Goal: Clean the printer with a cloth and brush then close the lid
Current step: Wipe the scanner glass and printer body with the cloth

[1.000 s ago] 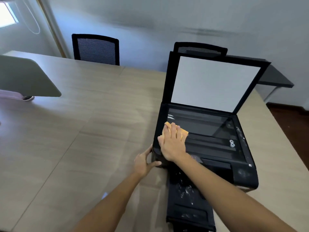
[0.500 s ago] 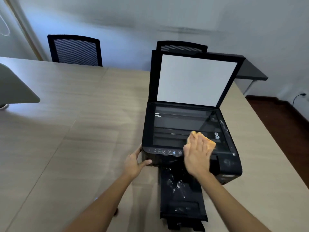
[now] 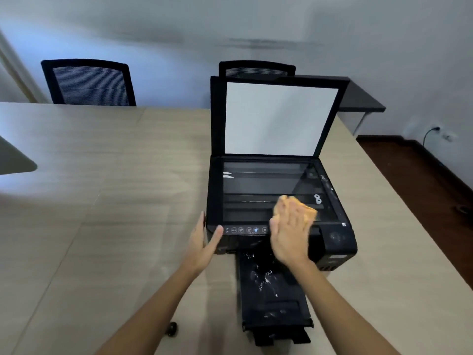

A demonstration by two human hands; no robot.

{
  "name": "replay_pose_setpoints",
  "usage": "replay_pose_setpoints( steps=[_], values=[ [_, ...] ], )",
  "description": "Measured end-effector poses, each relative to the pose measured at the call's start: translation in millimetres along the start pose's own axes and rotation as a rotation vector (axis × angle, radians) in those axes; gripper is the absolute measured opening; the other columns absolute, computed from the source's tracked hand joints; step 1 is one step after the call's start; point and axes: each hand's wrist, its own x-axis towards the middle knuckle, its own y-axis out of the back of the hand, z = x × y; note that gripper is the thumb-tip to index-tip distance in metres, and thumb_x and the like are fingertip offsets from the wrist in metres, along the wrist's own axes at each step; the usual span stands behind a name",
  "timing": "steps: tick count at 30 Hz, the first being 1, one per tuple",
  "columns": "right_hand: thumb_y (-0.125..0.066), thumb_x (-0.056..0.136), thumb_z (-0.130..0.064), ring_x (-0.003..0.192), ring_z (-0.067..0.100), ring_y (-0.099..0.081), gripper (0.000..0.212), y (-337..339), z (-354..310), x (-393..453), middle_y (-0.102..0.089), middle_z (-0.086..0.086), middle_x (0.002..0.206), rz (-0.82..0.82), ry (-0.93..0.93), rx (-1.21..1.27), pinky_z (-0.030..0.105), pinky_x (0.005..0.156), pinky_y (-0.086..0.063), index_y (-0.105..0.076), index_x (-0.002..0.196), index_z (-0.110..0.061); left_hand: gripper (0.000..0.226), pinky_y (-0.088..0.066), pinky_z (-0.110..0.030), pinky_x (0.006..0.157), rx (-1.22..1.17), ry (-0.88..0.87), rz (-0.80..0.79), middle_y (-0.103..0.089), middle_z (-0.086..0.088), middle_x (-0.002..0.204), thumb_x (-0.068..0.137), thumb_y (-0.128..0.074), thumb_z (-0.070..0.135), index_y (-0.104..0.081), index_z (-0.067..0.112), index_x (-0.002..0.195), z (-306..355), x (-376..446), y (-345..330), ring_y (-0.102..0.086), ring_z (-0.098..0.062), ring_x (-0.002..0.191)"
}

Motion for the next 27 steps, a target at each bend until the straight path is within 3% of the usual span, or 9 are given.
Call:
replay_pose_setpoints(
  steps=[3,5,8,10,13,17,21,24,27],
  values=[
    [-0.006,0.098,-0.048,0.149,0.013,0.012,0.059,-1,-2,-12,0.007,-0.006,0.163,-0.135,0.402,-0.037,0.047,0.121,0.001,0.005,0.153,-0.028,0.086,-0.022,-0.042,0.121,-0.026,0.074,0.117,-0.028,0.008,0.157,0.081,-0.031,0.077,-0.02,0.026,0.15,10,15,-10,-0.025,-0.006,0.145],
    [-0.006,0.099,-0.048,0.148,0.008,0.012,0.058,11,28,-7,0.006,-0.009,0.162,-0.157,0.461,-0.061,0.044,0.122,-0.002,0.003,0.153,-0.029,0.09,-0.027,-0.044,0.119,0.02,0.101,0.198,-0.036,0.003,0.153,0.079,-0.021,0.081,-0.028,0.022,0.147,13,25,-13,-0.031,-0.011,0.142],
    [-0.008,0.098,-0.046,0.149,0.013,-0.003,0.06,24,71,0,-0.008,-0.005,0.162,0.011,0.263,-0.085,0.045,0.121,-0.01,-0.011,0.153,-0.022,0.089,-0.035,-0.046,0.113,0.089,0.146,0.276,-0.051,-0.005,0.14,0.081,-0.015,0.078,-0.042,0.016,0.138,19,36,-20,-0.045,-0.021,0.132],
    [-0.014,0.098,-0.04,0.148,0.02,-0.012,0.058,23,70,-2,-0.019,0.001,0.16,0.051,0.204,-0.036,0.045,0.121,-0.009,-0.022,0.151,-0.018,0.064,-0.042,-0.043,0.103,0.113,0.154,0.344,-0.062,-0.011,0.121,0.094,-0.021,0.057,-0.055,0.009,0.12,32,38,-23,-0.055,-0.029,0.118],
    [-0.028,0.1,-0.031,0.135,0.027,-0.039,0.044,28,69,-6,-0.049,0.008,0.141,0.008,0.376,0.117,0.037,0.115,-0.022,-0.052,0.131,-0.011,0.048,-0.04,-0.041,0.089,0.107,0.206,0.451,-0.06,-0.021,0.102,0.102,-0.023,0.035,-0.055,0.0,0.096,53,45,-31,-0.056,-0.036,0.106],
    [-0.049,0.097,-0.019,0.099,0.008,-0.065,0.023,91,100,16,-0.072,-0.01,0.099,-0.08,0.261,0.573,0.021,0.088,-0.046,-0.07,0.089,-0.023,0.057,-0.039,-0.045,0.096,0.184,0.251,0.542,-0.059,-0.03,0.117,0.102,-0.02,0.036,-0.057,-0.006,0.112,73,45,-38,-0.053,-0.042,0.115],
    [-0.04,0.094,-0.023,0.075,0.019,-0.057,0.017,133,130,85,-0.062,-0.003,0.079,0.271,0.068,0.549,0.025,0.06,-0.038,-0.055,0.088,-0.019,0.062,-0.038,-0.047,0.098,0.26,0.267,0.58,-0.059,-0.031,0.121,0.101,-0.016,0.041,-0.056,-0.003,0.118,77,41,-44,-0.052,-0.044,0.116],
    [-0.036,0.096,-0.02,0.092,0.028,-0.056,0.026,133,136,154,-0.063,0.011,0.102,0.318,0.115,0.466,0.034,0.077,-0.041,-0.053,0.111,-0.007,0.064,-0.037,-0.047,0.1,0.293,0.312,0.572,-0.057,-0.028,0.127,0.1,-0.015,0.047,-0.054,0.003,0.127,80,41,-46,-0.05,-0.043,0.121],
    [-0.034,0.091,-0.027,0.119,0.038,-0.046,0.046,92,145,203,-0.052,0.019,0.128,0.016,0.244,0.21,0.044,0.104,-0.035,-0.045,0.131,-0.005,0.065,-0.035,-0.048,0.103,0.331,0.352,0.574,-0.054,-0.026,0.133,0.099,-0.014,0.049,-0.05,0.008,0.134,85,41,-48,-0.046,-0.043,0.125]
  ],
)
